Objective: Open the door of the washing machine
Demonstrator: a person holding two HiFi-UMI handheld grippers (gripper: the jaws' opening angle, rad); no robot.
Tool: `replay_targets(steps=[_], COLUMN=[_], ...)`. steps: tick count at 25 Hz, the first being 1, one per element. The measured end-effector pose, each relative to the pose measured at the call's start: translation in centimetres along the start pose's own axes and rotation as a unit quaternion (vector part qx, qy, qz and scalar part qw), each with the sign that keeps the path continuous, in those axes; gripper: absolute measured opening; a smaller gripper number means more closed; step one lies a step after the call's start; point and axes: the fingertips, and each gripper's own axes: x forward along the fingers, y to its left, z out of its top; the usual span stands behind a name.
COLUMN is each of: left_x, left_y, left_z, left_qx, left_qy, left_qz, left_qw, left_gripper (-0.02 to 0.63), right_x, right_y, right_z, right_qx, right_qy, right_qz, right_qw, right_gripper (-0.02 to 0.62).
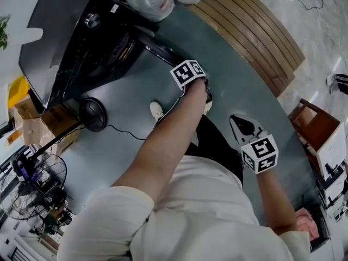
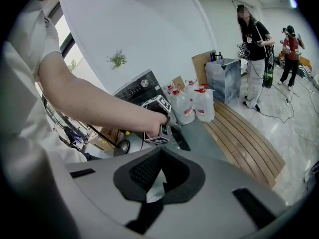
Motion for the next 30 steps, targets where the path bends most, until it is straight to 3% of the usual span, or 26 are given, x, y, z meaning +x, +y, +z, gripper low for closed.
replay_targets(steps=[8,19,26,30], left_x=[-0.1,-2.4,-4.9,-7.3], left_y=[0.1,-0.1,-1.2,-2.8], left_z=[0.0,0.0,-0.3,-0.5], left_qx=[0.000,0.034,0.055,0.093], left_qy=[0.007,0.004,0.008,0.002], left_qz=[-0.011,-0.036,-0.086,-0.131], left_qw=[0.9999,0.9987,0.9947,0.9870], left_gripper=[0.106,0.106,0.106,0.104], right_x=[0.3,1.3,2.3,2.6], right_y=[0.2,1.0,2.7,3.1], right_z=[0.0,1.2,2.3,3.1], right_qx=[-0.006,-0.025,-0.041,-0.055], right_qy=[0.003,0.003,0.003,-0.001], right_qz=[0.004,0.010,0.018,0.020], right_qw=[1.000,1.000,0.999,0.998], right_gripper=[0.009,0.009,0.009,0.009])
